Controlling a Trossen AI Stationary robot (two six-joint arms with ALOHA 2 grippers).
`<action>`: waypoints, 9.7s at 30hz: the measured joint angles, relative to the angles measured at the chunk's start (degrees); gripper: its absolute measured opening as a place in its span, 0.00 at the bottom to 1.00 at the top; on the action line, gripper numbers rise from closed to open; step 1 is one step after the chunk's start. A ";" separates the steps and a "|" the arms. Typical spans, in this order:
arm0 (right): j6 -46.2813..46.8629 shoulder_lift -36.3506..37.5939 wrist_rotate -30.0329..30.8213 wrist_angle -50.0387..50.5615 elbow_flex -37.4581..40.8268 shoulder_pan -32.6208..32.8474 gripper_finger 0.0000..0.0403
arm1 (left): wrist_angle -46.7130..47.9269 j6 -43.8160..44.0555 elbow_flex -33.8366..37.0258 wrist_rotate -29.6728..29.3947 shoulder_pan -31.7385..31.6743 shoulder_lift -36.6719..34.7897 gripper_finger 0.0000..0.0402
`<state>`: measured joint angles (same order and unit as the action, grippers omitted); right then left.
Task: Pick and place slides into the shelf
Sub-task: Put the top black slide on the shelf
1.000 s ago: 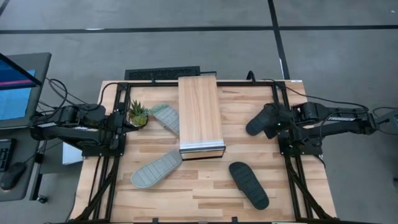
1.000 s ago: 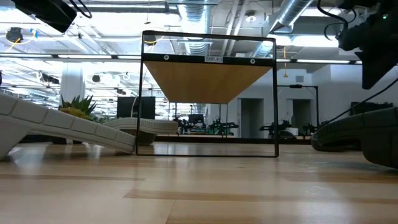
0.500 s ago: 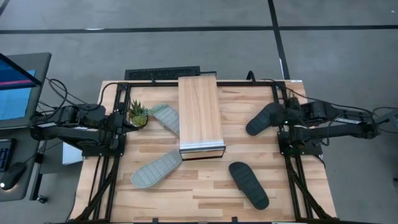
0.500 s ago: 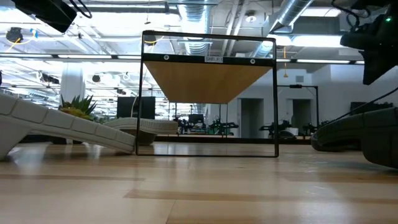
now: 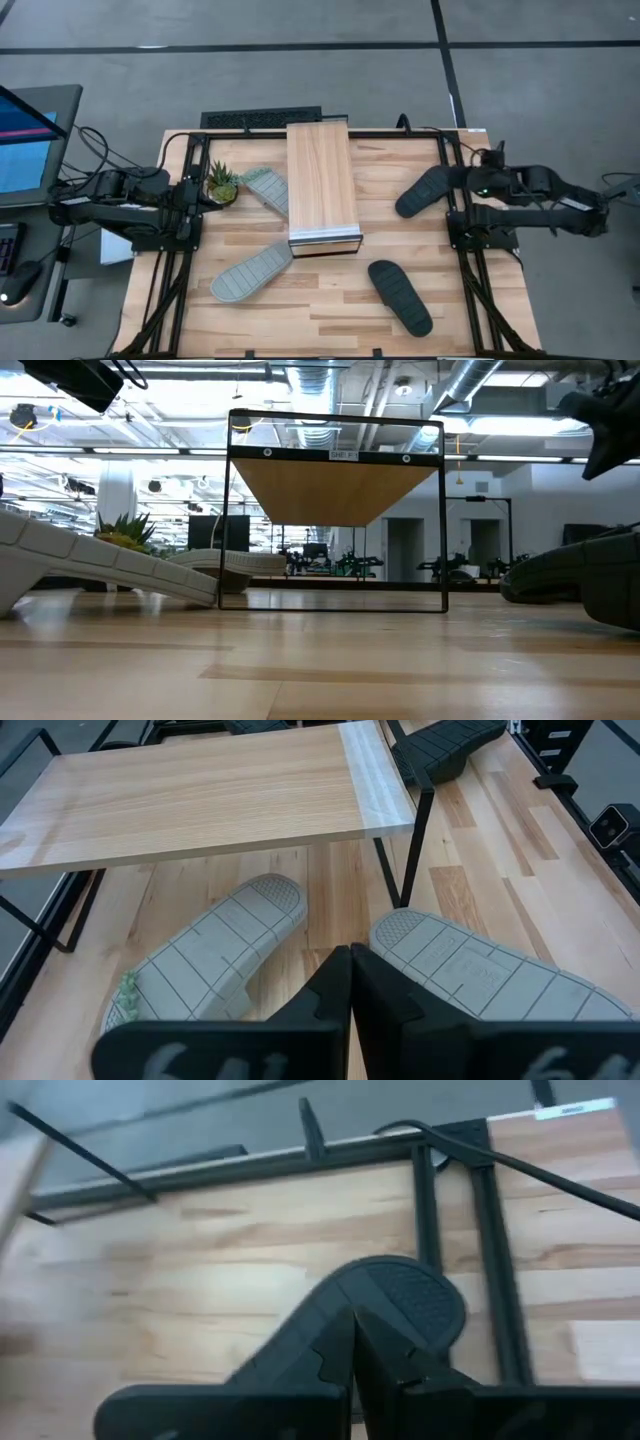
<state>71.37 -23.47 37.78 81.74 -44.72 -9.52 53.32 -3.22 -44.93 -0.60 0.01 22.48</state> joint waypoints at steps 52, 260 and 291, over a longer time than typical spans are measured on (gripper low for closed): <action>-27.88 8.99 8.47 -7.91 -12.52 0.00 0.00 | -0.01 0.00 0.00 0.00 0.02 0.01 0.00; -46.69 -35.44 -34.45 -4.93 -7.37 -11.96 0.00 | 0.00 0.00 0.00 -0.01 0.02 0.01 0.00; 8.59 -49.34 -25.92 -1.68 -7.33 22.06 0.11 | 0.00 0.00 0.00 0.00 0.01 0.02 0.00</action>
<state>79.95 -72.81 11.86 80.06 -52.05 12.54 53.32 -3.22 -44.93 -0.60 0.02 22.50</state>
